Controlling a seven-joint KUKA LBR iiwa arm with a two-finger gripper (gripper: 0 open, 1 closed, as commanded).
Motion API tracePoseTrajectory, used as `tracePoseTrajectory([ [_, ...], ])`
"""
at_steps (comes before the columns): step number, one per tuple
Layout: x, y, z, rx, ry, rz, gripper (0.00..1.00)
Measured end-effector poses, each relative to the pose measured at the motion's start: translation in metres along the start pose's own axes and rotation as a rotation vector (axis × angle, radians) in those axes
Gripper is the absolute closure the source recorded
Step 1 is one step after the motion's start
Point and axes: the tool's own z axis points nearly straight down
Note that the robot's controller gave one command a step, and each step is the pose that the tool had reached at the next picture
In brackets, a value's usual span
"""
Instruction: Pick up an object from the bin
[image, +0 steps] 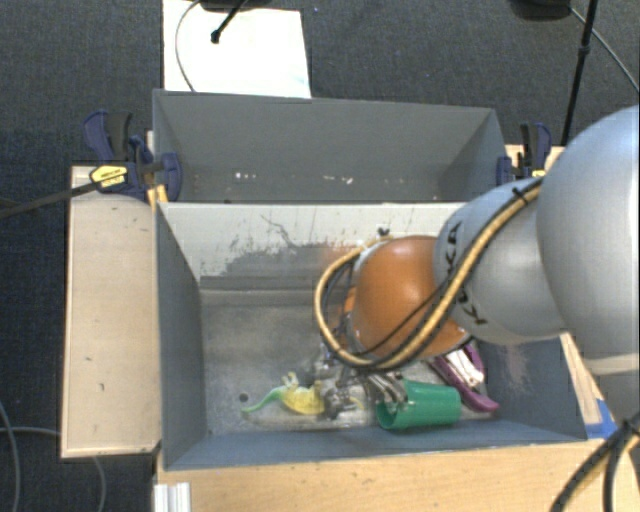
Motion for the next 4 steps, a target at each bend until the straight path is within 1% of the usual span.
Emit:
tracePoseTrajectory([
  [1, 0.0, 0.0, -0.001, 0.001, -0.001, 0.0, 1.0],
  [2, 0.001, 0.0, -0.005, 0.003, 0.002, 0.001, 1.0],
  [3, 0.002, -0.001, -0.018, 0.005, 0.005, 0.002, 1.0],
  [4, 0.001, -0.002, -0.031, 0.006, 0.002, 0.004, 1.0],
])
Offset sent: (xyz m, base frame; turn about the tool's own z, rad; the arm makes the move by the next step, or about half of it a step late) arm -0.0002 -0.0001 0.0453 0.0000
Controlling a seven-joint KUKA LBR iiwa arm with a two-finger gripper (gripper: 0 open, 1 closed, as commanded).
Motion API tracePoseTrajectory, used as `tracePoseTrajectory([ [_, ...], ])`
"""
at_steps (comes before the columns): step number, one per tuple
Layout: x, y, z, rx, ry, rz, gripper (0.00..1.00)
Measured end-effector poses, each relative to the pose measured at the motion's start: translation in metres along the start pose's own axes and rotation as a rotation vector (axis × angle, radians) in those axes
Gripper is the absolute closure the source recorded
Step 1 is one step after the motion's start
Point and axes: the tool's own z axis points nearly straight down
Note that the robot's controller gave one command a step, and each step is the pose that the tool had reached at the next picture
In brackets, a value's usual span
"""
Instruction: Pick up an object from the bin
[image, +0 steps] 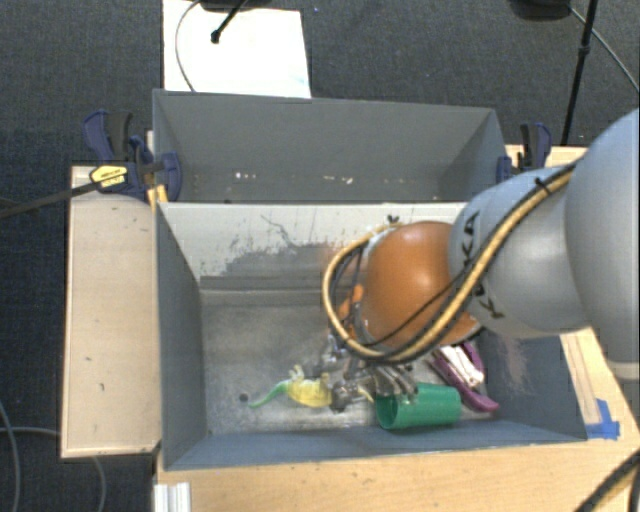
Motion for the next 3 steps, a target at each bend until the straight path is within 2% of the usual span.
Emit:
tracePoseTrajectory([
  [2, -0.0004, 0.0001, -0.0103, 0.0, -0.003, 0.001, 1.0],
  [3, 0.0005, 0.0002, -0.0154, 0.0, 0.002, 0.002, 1.0],
])
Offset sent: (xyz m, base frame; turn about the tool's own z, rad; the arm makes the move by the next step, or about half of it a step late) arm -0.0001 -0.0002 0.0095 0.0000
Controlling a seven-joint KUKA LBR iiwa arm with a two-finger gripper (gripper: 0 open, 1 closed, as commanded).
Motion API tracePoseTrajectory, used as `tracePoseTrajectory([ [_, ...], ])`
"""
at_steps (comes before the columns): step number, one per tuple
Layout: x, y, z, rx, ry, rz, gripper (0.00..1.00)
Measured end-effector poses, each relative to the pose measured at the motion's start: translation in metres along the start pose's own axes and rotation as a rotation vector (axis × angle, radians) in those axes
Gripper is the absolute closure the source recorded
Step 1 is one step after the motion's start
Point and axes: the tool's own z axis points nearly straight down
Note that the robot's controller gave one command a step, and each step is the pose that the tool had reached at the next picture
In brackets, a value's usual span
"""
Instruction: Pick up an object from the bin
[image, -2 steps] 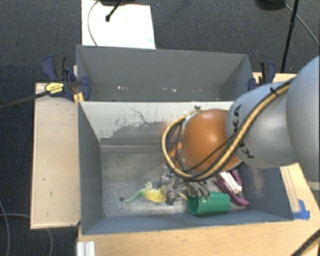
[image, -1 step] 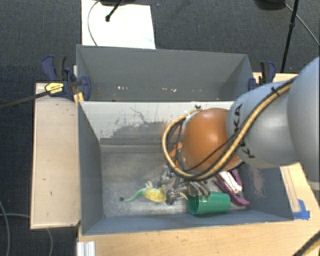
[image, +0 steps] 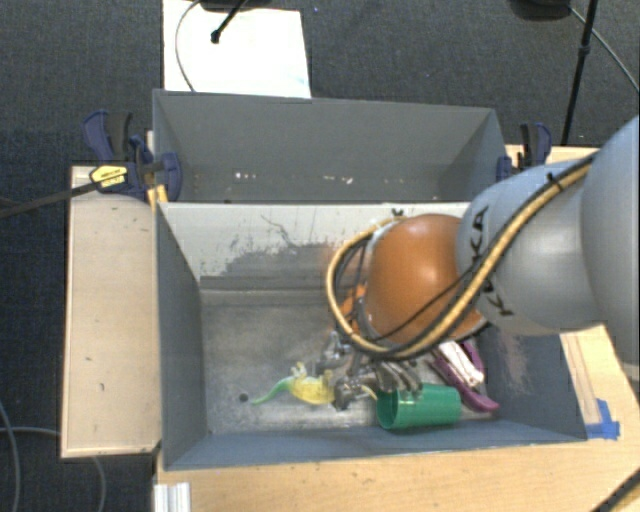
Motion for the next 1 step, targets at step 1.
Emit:
tracePoseTrajectory([
  [1, -0.0005, 0.0, -0.0098, 0.0, -0.002, 0.001, 1.0],
])
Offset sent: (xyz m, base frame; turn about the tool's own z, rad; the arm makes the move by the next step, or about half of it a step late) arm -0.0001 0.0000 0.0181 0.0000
